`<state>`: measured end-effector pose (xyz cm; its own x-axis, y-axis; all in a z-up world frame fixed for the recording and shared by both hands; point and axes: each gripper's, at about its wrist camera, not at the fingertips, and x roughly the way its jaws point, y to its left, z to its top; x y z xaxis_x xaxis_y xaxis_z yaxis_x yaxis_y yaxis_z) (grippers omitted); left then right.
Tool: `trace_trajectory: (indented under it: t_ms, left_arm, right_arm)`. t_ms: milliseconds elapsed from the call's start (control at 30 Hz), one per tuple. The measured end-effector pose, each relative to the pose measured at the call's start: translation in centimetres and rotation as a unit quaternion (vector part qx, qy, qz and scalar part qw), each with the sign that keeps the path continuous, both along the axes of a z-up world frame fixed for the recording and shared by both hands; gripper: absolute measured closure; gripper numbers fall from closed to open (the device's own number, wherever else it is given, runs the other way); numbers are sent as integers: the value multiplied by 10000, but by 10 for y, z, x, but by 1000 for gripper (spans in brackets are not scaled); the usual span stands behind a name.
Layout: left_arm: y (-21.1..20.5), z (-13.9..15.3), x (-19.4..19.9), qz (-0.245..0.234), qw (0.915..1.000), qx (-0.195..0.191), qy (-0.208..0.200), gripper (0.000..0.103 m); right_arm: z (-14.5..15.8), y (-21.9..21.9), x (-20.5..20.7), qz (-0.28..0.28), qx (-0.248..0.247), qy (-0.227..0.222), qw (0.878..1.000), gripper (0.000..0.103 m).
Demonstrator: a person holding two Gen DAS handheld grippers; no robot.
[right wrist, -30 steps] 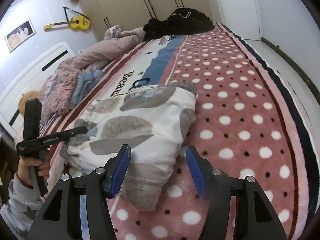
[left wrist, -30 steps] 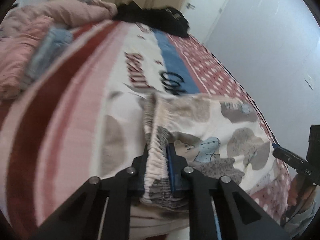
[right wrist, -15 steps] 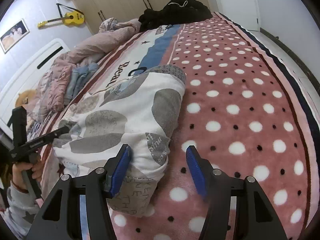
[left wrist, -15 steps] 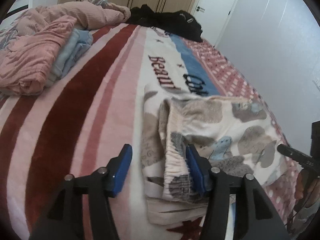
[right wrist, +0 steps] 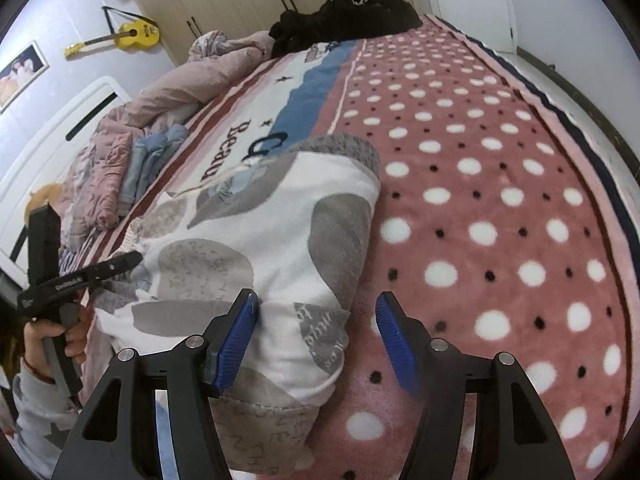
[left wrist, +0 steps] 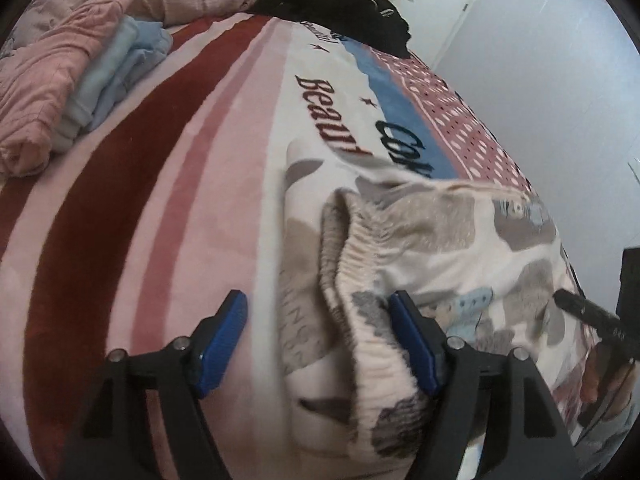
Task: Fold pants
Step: 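Grasp the elastic waistband with the left gripper while the right gripper grasps the folded end, then carry the folded pants with both grippers toward the pink bedding pile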
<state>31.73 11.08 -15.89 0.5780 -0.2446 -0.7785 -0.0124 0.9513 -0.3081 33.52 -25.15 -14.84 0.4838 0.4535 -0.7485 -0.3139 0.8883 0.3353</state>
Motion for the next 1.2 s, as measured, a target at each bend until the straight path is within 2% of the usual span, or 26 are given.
trace_trajectory:
  t_ms: [133, 267, 433, 467, 500, 533, 600, 667, 800, 867, 1067, 1200]
  left_arm:
    - [6, 0, -6, -98, 9999, -107, 0, 33]
    - [10, -3, 2, -278, 9969, -736, 93, 32]
    - [3, -7, 12, -255, 9946, -993, 187, 32]
    - [2, -7, 14, -256, 9933, -1108, 213, 37]
    - [0, -8, 16, -278, 9916, -1234, 265, 46]
    - [-3, -8, 17, -284, 9909, -1271, 326, 50]
    - [-9, -7, 17, -280, 9922, -1159, 355, 55]
    - [-13, -5, 16, -297, 9928, -1100, 364, 64]
    - [-16, 4, 10, -241, 9952, -905, 300, 77]
    - [-17, 8, 7, -221, 9961, -821, 244, 81]
    - [-8, 29, -6, -265, 9960, -850, -5, 86]
    - [9, 46, -19, -185, 9972, -693, -202, 87]
  right_arm:
    - [-8, -7, -4, 86, -7, 1, 10000, 38]
    - [-7, -8, 1, 182, 227, 148, 9995, 35]
    - [-13, -1, 8, 462, 545, 368, 9968, 36]
    - [-14, 0, 9, 477, 616, 405, 9961, 37]
    - [-15, 1, 10, 485, 678, 438, 9956, 41]
    - [-16, 3, 11, 500, 764, 497, 9946, 48]
    - [-17, 7, 11, 529, 845, 609, 9931, 57]
    - [-14, 11, 9, 506, 757, 570, 9942, 57]
    - [-8, 16, 6, 486, 710, 544, 9948, 67]
    - [-4, 20, 3, 494, 599, 469, 9959, 69]
    - [14, 34, -10, 600, 489, 240, 9967, 76]
    - [29, 52, -20, 785, 552, 164, 9952, 79]
